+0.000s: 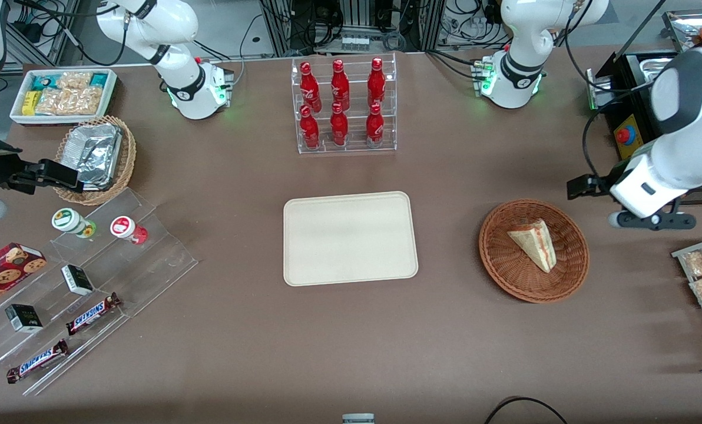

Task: Place sandwich from basket to tray
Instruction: 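Move the left gripper over the wicker basket above the wrapped sandwich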

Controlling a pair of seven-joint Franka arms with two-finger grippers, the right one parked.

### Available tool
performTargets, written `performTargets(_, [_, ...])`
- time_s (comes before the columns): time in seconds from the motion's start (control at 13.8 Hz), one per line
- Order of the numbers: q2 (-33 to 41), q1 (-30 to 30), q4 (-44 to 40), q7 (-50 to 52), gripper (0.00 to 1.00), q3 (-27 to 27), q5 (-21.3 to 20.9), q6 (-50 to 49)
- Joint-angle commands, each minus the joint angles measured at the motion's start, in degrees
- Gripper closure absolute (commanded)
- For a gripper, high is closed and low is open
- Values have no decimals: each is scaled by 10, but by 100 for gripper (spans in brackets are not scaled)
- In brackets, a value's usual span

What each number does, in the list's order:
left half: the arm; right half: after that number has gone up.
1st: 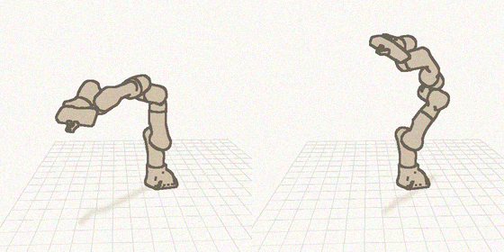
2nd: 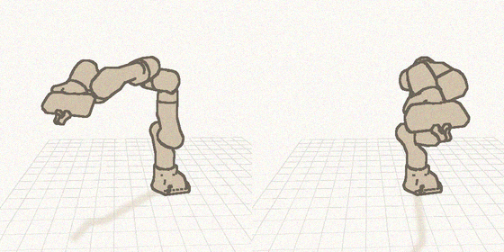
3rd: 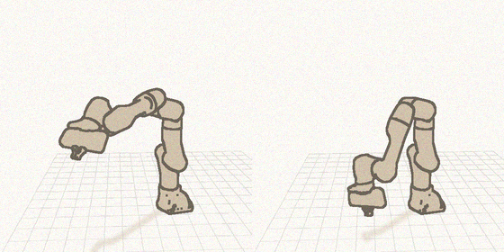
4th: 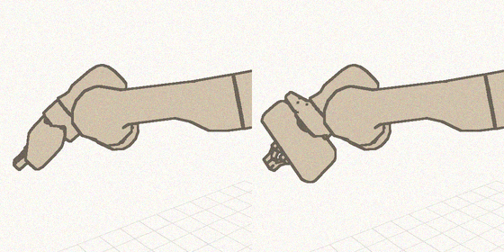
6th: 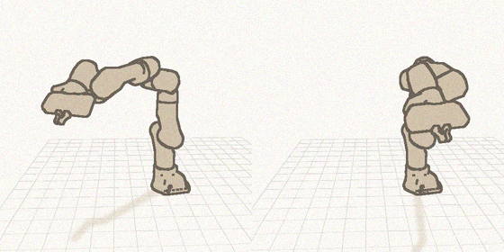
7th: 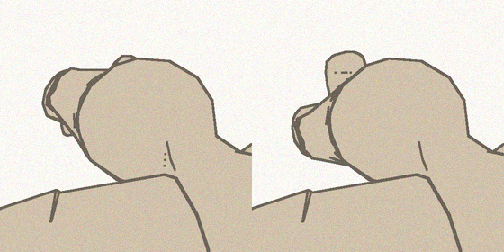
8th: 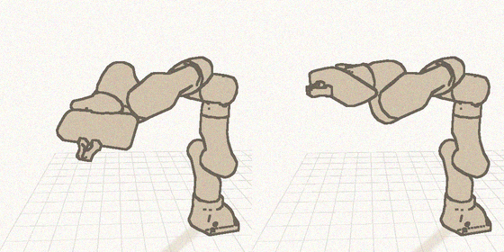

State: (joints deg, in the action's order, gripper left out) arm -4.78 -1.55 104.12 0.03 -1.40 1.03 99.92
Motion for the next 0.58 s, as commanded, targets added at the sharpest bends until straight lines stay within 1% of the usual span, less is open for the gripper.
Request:
performTargets(0.0, [-1, -4, 48, 15, 0, -1, -1, 65])
performTargets(0.29, [-38, -4, 66, 15, 0, -1, -1, 117])
performTargets(0.51, [-44, -4, 111, 26, 0, -1, -1, 190])
